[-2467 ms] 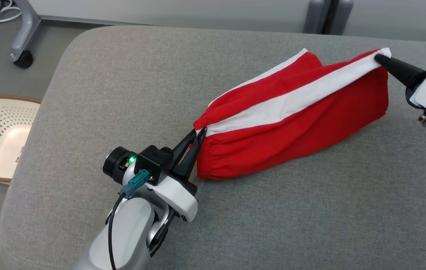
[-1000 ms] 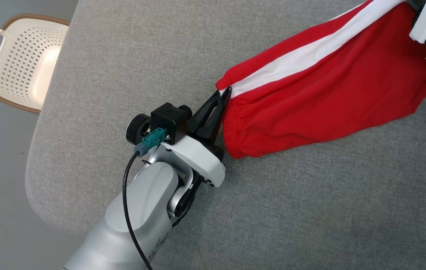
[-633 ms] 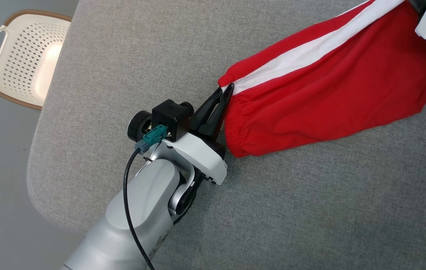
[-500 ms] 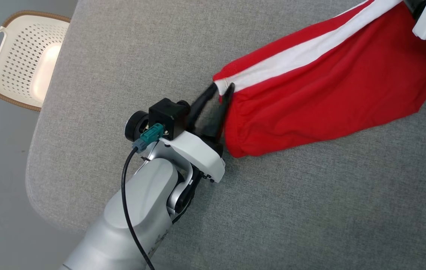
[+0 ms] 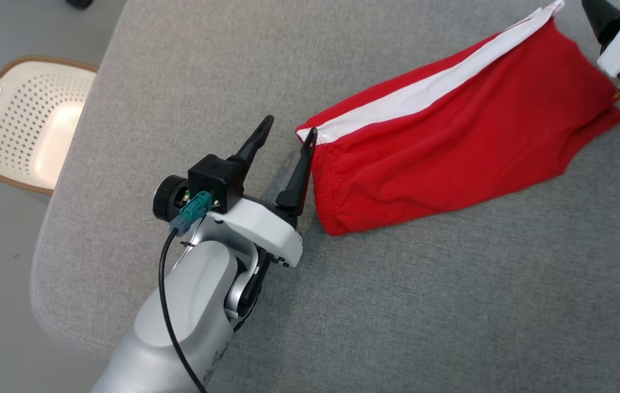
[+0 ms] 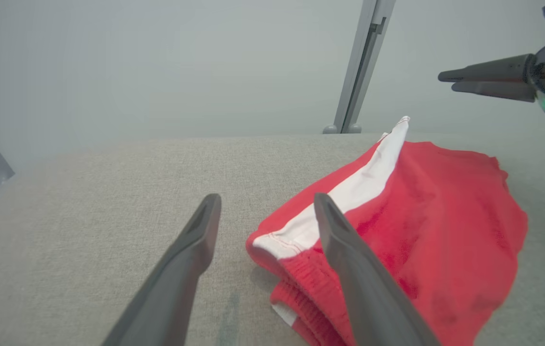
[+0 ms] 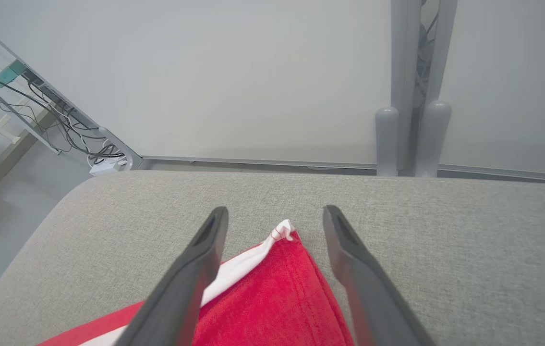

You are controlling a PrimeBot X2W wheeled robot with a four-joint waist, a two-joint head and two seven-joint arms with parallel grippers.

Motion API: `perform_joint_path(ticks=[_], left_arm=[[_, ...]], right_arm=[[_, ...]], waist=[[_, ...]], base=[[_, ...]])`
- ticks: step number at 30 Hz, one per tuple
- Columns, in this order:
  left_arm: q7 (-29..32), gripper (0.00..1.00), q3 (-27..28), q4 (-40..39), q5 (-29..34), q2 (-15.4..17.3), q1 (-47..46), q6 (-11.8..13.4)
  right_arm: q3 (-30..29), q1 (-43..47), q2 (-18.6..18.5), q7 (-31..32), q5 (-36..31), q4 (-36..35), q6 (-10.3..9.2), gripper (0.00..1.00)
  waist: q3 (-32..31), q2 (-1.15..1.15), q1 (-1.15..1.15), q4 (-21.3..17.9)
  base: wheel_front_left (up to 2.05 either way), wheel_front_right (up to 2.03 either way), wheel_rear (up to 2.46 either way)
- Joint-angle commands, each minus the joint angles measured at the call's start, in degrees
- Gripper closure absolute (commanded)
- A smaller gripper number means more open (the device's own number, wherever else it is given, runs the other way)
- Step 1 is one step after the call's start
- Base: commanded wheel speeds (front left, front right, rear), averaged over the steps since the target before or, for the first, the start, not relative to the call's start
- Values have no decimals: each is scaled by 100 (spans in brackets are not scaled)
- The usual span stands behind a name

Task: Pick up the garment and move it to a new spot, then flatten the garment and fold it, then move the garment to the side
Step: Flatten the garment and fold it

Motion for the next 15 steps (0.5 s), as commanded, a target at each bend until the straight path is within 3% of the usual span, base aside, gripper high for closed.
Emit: perform_joint_path(ticks=[1, 11, 15], left_arm=[[-17, 0, 153, -58, 188, 24, 120, 63], [-17, 0, 1225, -782, 1159, 20, 1104, 86], [-17, 0, 1509, -1025, 1336, 28, 1491, 52]], right_arm=[[-30, 238, -88, -180, 59, -165, 0, 0], [-18, 1389, -357, -1465, 107, -1497, 0, 0], [-188, 1811, -361, -1741, 62, -1728, 0, 0]], waist=[[-283, 0, 0, -145], [-1045, 0, 0, -640], [-1261, 0, 0, -808]], base=[[0, 0, 0], [0, 0, 0], [0, 0, 0]])
